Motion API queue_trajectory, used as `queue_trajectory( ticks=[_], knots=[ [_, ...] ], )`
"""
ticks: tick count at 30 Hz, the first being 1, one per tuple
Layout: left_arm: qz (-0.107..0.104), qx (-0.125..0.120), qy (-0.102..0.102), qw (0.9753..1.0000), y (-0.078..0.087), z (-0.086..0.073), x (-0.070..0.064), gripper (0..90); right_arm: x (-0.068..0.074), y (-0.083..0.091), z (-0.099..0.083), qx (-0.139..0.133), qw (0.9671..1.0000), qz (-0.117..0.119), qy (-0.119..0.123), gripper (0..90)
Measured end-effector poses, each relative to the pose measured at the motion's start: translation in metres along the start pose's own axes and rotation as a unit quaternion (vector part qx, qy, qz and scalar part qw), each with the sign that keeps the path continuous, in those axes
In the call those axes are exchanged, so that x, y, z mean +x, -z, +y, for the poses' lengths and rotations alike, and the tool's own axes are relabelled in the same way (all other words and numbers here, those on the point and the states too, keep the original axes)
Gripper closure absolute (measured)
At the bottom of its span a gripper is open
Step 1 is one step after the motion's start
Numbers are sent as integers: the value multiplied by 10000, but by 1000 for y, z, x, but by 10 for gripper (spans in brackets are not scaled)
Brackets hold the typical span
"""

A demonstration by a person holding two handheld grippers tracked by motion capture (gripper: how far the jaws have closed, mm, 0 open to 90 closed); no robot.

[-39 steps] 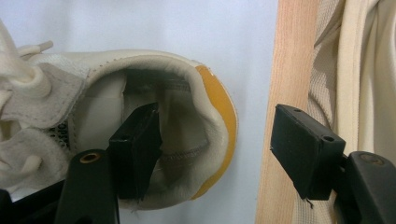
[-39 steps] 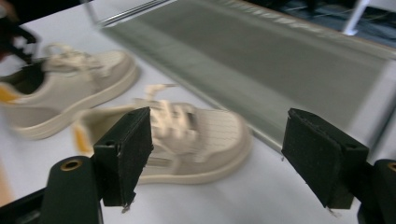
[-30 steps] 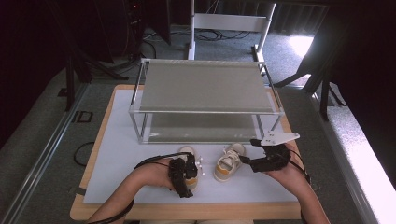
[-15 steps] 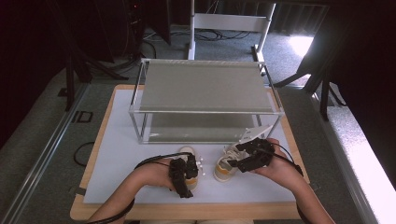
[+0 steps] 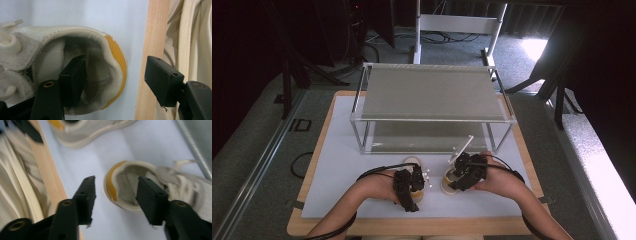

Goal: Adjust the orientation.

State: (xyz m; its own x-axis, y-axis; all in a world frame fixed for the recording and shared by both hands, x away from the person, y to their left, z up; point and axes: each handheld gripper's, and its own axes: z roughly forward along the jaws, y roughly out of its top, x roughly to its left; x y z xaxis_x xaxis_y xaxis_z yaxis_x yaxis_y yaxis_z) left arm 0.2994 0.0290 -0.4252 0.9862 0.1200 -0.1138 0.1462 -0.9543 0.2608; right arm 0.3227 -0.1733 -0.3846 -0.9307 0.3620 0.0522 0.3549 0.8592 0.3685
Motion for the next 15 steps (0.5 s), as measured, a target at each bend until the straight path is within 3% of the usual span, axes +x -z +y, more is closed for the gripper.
queue_trajectory(
  ticks=[1,3,4,9,12,15],
  knots=[
    [-2,1,-4,10000,0,0,0,339,0,-9,4,226,9997,24,19,563],
    [-5,11,-6,10000,0,0,1,340,-2,-15,8,331,9994,18,-128,630],
    [-5,11,-6,10000,0,0,1,340,-2,-15,8,331,9994,18,-128,630],
    [-29,2,0,10000,0,0,1,345,-7,-35,17,834,9956,308,-290,679],
    [-27,-8,8,10000,0,0,1,347,-6,-42,19,928,9950,308,-214,683],
    [-21,-17,12,10000,0,0,1,348,-4,-49,21,970,9944,404,-142,758]
  ],
)
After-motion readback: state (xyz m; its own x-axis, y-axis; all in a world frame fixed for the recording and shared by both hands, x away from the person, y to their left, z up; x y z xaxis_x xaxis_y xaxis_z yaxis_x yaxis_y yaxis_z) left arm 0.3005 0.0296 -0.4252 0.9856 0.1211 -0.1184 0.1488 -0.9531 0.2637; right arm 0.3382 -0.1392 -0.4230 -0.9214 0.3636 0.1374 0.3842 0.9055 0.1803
